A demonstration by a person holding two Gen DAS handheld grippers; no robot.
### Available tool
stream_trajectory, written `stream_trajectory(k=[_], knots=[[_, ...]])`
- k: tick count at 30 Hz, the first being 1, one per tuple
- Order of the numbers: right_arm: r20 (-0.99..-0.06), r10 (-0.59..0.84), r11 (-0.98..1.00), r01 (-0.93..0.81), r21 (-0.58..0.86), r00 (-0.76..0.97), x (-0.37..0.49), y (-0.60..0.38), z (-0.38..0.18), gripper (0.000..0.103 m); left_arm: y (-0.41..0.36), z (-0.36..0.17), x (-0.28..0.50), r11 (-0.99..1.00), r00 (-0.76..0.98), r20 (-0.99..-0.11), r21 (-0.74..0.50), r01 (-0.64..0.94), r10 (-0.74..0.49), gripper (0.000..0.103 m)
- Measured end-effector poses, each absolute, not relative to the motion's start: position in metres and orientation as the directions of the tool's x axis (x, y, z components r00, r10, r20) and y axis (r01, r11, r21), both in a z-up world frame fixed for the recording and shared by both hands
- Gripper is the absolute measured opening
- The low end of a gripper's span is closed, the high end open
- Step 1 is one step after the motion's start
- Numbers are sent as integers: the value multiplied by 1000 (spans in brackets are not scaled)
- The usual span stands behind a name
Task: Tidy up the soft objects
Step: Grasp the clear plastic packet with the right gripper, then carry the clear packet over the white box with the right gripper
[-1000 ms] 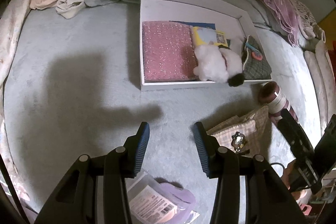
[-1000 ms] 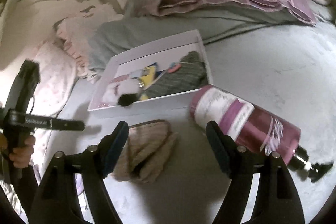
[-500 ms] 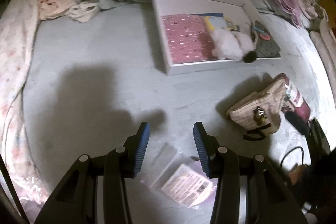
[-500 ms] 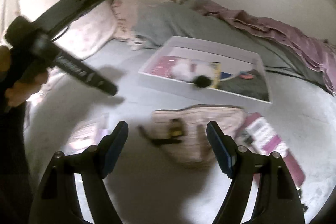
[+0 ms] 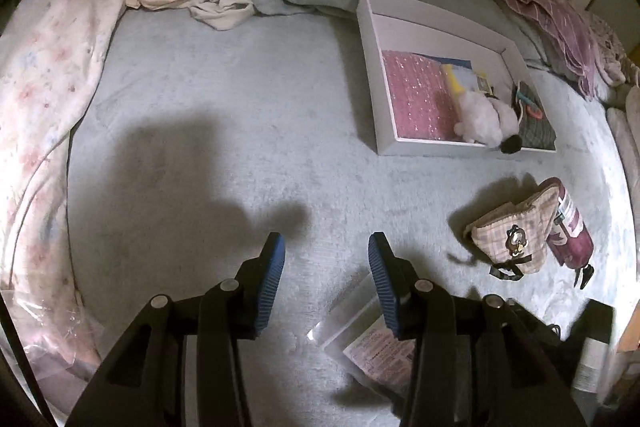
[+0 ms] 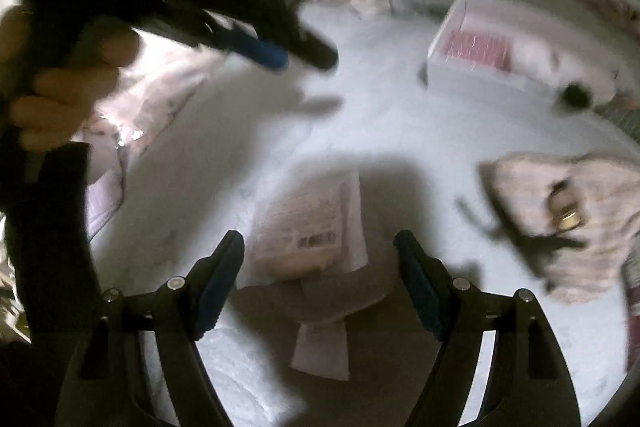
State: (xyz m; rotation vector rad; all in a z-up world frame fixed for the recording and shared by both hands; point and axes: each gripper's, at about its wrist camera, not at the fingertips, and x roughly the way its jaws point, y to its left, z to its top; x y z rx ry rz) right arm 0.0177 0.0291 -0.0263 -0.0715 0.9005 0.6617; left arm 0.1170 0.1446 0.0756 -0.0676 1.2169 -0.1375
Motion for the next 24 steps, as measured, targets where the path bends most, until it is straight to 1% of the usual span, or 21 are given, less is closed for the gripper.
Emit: stream_trajectory(k=[1, 2, 3, 4, 6, 8, 11, 12, 13, 14, 16, 19, 23, 24], knots=[[-757, 482, 816, -541, 205, 440, 21, 29, -31, 68, 145, 75, 117, 989, 338, -930, -129, 68, -145, 43], [-755, 486, 818, -534, 214, 440, 22, 27, -33, 66, 145, 74, 118, 989, 337, -930, -133, 66, -147, 43], [-740, 505, 815, -528, 240, 445, 22, 20, -31, 51, 146, 74, 118, 989, 336, -930, -136, 62, -149, 43], [-730, 507, 821, -513, 249, 458, 23, 15, -29, 40, 147, 73, 118, 989, 337, -930, -138, 57, -149, 43], [-698, 526, 828, -481, 289, 486, 30, 1, -22, 25, 148, 73, 119, 988, 339, -929, -145, 44, -151, 43], [-671, 528, 841, -426, 332, 520, 40, -14, -18, 23, 146, 73, 121, 987, 340, -927, -156, 44, -161, 43], [-664, 428, 903, -306, 301, 613, 54, -34, -21, 19, 143, 70, 125, 979, 328, -922, -194, 66, -204, 43], [-663, 425, 905, -287, 313, 616, 55, -38, -24, 14, 142, 68, 127, 975, 321, -920, -210, 75, -223, 43], [-661, 450, 892, -270, 363, 600, 60, -46, -27, 9, 140, 66, 130, 968, 309, -918, -235, 86, -250, 43], [-654, 468, 882, -261, 393, 594, 61, -51, -28, 8, 138, 64, 132, 963, 300, -916, -250, 95, -267, 43], [-636, 474, 877, -260, 404, 609, 61, -55, -27, 8, 132, 59, 135, 950, 277, -910, -285, 124, -309, 43], [-635, 466, 881, -255, 398, 617, 62, -57, -27, 7, 124, 55, 138, 932, 262, -896, -327, 154, -358, 43], [-622, 497, 862, -263, 433, 605, 63, -65, -28, 7, 115, 53, 141, 914, 274, -875, -356, 193, -399, 43], [-617, 514, 853, -279, 441, 596, 64, -66, -28, 7, 112, 52, 142, 907, 273, -870, -362, 213, -411, 45]])
